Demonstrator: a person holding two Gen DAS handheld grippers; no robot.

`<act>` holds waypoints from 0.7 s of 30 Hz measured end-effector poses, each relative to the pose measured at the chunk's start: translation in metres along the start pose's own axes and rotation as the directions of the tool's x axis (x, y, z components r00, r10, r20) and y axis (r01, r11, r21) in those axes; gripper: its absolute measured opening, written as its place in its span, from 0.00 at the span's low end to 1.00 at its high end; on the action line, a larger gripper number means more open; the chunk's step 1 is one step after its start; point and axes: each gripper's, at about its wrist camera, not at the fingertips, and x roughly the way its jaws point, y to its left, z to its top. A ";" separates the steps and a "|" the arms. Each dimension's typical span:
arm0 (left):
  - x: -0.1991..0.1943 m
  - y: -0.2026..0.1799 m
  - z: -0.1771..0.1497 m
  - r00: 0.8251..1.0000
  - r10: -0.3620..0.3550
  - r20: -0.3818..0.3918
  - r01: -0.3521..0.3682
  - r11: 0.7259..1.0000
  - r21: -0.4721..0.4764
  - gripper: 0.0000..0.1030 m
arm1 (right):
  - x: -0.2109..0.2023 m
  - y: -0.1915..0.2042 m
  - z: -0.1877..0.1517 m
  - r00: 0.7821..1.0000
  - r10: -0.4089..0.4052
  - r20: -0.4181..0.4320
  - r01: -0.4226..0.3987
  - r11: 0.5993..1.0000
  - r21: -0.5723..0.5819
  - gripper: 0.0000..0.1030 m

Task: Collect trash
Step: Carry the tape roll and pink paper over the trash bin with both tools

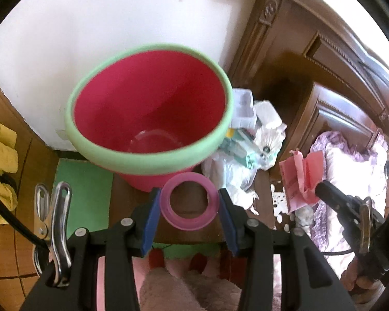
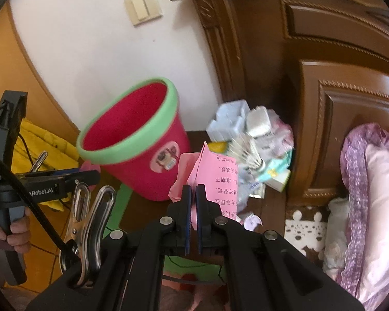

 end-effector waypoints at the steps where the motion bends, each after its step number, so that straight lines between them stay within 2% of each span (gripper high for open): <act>1: -0.003 0.002 0.003 1.000 0.000 0.005 0.000 1.000 0.002 0.44 | -0.002 0.005 0.004 1.000 0.007 0.008 -0.007 1.000 -0.006 0.04; 11: -0.015 0.038 0.049 0.999 -0.001 0.044 -0.001 0.999 0.046 0.44 | -0.003 0.048 0.040 0.996 0.038 0.084 -0.037 0.999 -0.021 0.04; 21: 0.009 0.080 0.088 1.000 -0.002 0.015 0.001 0.996 0.090 0.44 | 0.014 0.104 0.083 0.987 0.069 0.143 -0.064 0.997 -0.039 0.04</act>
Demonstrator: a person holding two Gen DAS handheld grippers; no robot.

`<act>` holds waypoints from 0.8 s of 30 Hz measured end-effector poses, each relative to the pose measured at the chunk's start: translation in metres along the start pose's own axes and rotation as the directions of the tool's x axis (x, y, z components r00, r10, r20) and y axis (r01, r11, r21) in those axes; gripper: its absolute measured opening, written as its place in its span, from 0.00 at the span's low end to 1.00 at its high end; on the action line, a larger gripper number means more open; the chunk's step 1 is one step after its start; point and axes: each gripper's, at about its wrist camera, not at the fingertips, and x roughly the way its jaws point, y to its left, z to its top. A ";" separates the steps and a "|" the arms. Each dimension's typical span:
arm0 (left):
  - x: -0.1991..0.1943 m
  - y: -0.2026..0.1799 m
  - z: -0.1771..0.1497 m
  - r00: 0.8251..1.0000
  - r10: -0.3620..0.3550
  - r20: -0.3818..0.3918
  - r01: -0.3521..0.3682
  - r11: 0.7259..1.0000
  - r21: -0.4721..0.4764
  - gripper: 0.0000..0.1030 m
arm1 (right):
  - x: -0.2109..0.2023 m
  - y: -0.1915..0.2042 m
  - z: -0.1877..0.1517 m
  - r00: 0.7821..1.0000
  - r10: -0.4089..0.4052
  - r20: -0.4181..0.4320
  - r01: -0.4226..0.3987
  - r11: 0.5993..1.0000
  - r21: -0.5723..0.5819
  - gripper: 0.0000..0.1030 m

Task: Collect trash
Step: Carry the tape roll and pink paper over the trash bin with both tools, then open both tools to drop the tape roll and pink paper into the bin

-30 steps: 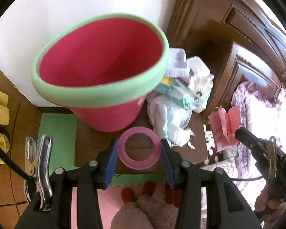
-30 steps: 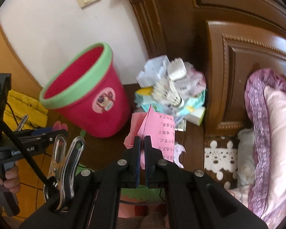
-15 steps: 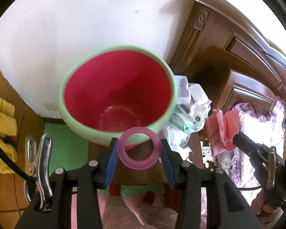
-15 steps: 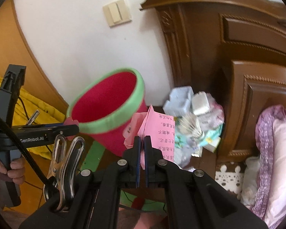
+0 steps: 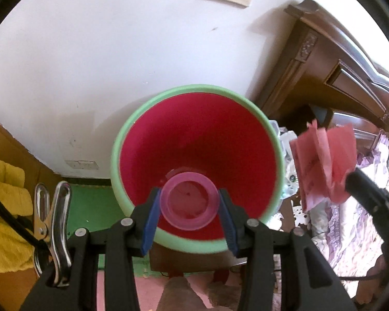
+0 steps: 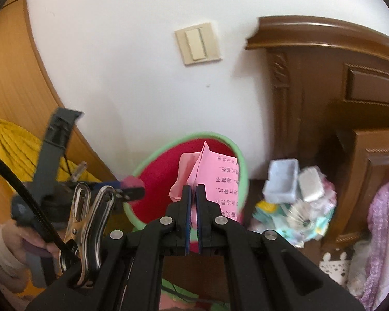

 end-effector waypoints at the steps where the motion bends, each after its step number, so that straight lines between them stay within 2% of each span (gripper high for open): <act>1: 0.002 0.004 0.002 1.000 -0.001 -0.004 0.001 1.000 0.004 0.44 | 0.004 0.004 0.002 1.000 0.004 0.002 -0.004 1.000 -0.002 0.04; 6: 0.022 0.016 0.007 0.999 -0.019 -0.041 0.020 1.000 0.019 0.44 | 0.037 0.023 0.008 1.000 0.007 -0.026 -0.007 1.000 0.001 0.04; 14: 0.046 0.026 0.009 0.996 -0.036 -0.087 0.041 0.998 0.055 0.44 | 0.085 0.026 -0.002 0.993 -0.013 -0.115 0.020 0.998 0.060 0.04; 24: 0.064 0.032 0.001 0.989 -0.055 -0.136 0.069 0.993 0.099 0.44 | 0.100 0.024 -0.014 0.984 -0.065 -0.166 0.082 0.992 0.094 0.05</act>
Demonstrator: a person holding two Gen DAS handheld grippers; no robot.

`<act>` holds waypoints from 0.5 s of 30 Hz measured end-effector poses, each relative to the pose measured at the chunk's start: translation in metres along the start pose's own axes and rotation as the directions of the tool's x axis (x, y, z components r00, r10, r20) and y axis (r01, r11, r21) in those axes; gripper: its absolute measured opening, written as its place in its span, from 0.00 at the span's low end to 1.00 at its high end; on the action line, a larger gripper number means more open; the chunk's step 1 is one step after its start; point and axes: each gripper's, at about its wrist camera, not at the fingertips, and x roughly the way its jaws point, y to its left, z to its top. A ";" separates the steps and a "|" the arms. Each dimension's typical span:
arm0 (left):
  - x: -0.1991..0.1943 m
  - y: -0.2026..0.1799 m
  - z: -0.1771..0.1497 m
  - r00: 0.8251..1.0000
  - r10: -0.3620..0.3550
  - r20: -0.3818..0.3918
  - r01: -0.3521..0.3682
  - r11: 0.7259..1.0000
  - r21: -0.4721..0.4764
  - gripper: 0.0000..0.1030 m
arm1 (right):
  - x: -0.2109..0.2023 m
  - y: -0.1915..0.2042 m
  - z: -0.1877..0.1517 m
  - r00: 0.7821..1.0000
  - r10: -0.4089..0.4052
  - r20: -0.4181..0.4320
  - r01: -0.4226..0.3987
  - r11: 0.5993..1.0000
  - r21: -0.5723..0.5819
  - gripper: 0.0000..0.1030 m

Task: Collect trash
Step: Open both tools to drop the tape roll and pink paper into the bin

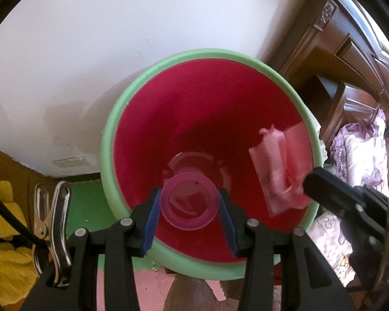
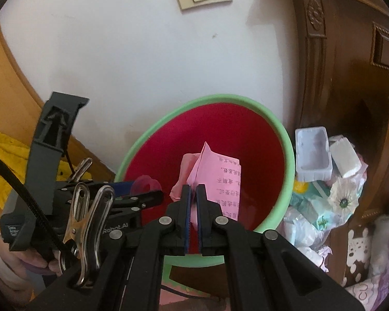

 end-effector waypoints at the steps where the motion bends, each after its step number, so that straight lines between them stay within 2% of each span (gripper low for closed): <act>1: 0.000 -0.001 0.000 1.000 -0.004 -0.001 0.004 1.000 0.003 0.44 | 0.002 -0.001 -0.002 1.000 -0.003 -0.008 0.003 1.000 0.007 0.05; 7: -0.001 -0.002 -0.006 1.000 -0.021 -0.009 0.021 0.999 0.026 0.45 | 0.004 -0.003 -0.006 1.000 -0.016 -0.024 0.017 0.999 0.034 0.06; 12: -0.007 -0.012 -0.005 1.000 0.003 -0.004 -0.002 0.998 0.062 0.58 | -0.001 -0.010 -0.007 0.999 -0.050 -0.003 0.050 0.997 0.058 0.21; 15: -0.012 -0.014 -0.004 1.000 0.019 0.006 -0.019 0.998 0.067 0.58 | -0.008 -0.014 -0.007 0.996 -0.084 0.007 0.083 0.994 0.074 0.25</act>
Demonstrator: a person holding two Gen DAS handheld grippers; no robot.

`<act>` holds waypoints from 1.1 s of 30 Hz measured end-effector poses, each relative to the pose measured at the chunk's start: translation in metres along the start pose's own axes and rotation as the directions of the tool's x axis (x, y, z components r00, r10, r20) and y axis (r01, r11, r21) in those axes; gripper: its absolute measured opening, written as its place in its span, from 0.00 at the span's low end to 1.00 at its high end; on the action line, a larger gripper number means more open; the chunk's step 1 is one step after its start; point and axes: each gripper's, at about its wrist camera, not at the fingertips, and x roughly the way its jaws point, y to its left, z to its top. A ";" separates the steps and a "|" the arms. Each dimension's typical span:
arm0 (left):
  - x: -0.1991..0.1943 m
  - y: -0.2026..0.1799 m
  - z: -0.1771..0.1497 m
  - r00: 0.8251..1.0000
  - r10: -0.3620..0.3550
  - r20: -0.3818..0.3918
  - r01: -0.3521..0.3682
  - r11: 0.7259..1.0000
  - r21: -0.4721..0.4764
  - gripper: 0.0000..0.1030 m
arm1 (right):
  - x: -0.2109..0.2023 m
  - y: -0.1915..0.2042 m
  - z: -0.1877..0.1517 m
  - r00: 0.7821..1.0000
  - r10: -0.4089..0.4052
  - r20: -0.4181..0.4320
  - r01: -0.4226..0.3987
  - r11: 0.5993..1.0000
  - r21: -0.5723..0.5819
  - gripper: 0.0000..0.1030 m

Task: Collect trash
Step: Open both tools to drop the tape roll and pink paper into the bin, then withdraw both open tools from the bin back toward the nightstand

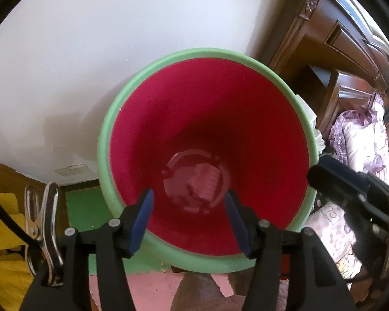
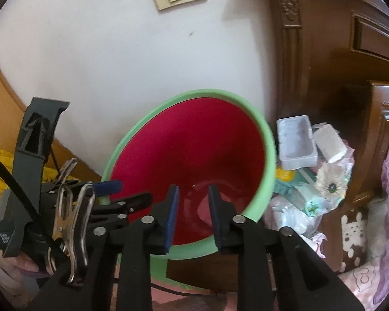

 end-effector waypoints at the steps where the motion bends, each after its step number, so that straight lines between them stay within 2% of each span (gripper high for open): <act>1: -0.003 0.001 0.001 1.000 0.006 0.006 -0.006 1.000 -0.005 0.58 | -0.002 -0.002 0.000 1.000 -0.011 0.003 0.011 1.000 0.006 0.26; 8: -0.017 0.016 0.013 0.996 0.074 0.046 -0.071 0.996 -0.052 0.59 | -0.015 -0.022 0.002 0.991 -0.134 0.024 0.133 0.990 0.048 0.32; 13: -0.006 0.034 0.016 0.994 0.109 0.005 -0.108 0.988 -0.110 0.60 | -0.009 -0.036 0.001 0.970 -0.240 -0.028 0.241 0.968 0.072 0.34; 17: 0.011 0.041 0.014 0.995 0.085 -0.047 -0.091 0.984 -0.152 0.60 | 0.005 -0.045 -0.003 0.973 -0.215 -0.087 0.224 0.969 0.103 0.34; 21: 0.029 0.045 0.014 0.994 0.071 -0.086 -0.085 0.980 -0.178 0.60 | 0.010 -0.045 -0.002 0.977 -0.186 -0.099 0.197 0.974 0.110 0.35; 24: 0.036 0.045 0.014 0.995 0.049 -0.088 -0.065 0.980 -0.188 0.59 | 0.022 -0.046 -0.005 0.981 -0.127 -0.146 0.149 0.978 0.148 0.35; 26: 0.038 0.043 0.014 0.994 0.063 -0.084 -0.077 0.982 -0.175 0.58 | 0.029 -0.044 -0.010 0.981 -0.092 -0.169 0.122 0.977 0.173 0.38; 33: 0.044 0.049 0.025 0.993 0.107 -0.048 -0.113 0.983 -0.147 0.57 | 0.036 -0.037 -0.005 0.985 -0.073 -0.154 0.103 0.974 0.200 0.40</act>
